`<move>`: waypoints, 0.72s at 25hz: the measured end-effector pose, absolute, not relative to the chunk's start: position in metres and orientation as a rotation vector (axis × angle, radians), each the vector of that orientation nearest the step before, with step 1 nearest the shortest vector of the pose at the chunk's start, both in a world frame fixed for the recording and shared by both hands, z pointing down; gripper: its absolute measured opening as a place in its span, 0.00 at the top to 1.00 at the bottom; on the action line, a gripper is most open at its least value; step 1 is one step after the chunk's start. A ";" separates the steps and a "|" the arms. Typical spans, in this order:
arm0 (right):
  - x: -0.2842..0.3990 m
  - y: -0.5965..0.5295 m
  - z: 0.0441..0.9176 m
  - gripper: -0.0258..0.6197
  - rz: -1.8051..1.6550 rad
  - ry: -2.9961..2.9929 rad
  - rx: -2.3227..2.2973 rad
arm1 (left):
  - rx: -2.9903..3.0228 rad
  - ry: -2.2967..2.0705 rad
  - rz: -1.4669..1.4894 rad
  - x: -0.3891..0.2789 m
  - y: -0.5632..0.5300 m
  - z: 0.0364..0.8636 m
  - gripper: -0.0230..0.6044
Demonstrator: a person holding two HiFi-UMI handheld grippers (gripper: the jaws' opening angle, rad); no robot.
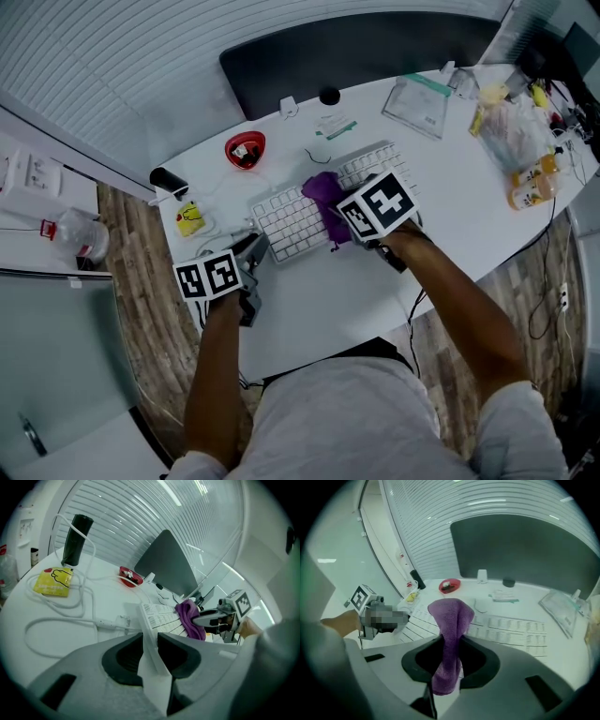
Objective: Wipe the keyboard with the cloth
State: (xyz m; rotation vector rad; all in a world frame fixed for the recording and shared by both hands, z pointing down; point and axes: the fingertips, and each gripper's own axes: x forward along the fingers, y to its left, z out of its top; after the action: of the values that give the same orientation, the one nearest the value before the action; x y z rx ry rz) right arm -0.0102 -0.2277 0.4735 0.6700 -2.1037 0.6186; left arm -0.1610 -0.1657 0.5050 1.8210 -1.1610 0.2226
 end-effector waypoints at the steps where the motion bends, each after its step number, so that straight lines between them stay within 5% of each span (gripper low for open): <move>1: 0.005 -0.235 0.474 0.83 0.616 -2.086 0.699 | 1.821 -1.161 0.223 -0.162 -0.165 0.504 0.79; 18: 0.176 -0.301 0.467 0.83 0.619 -1.906 1.043 | 1.818 -1.178 0.228 -0.164 -0.167 0.508 0.79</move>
State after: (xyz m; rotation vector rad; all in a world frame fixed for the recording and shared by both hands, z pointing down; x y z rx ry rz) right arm 0.1764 -0.3015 0.4667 1.0425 -1.9063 0.6190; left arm -0.1642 -0.1665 0.5077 1.8183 -1.1780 0.2279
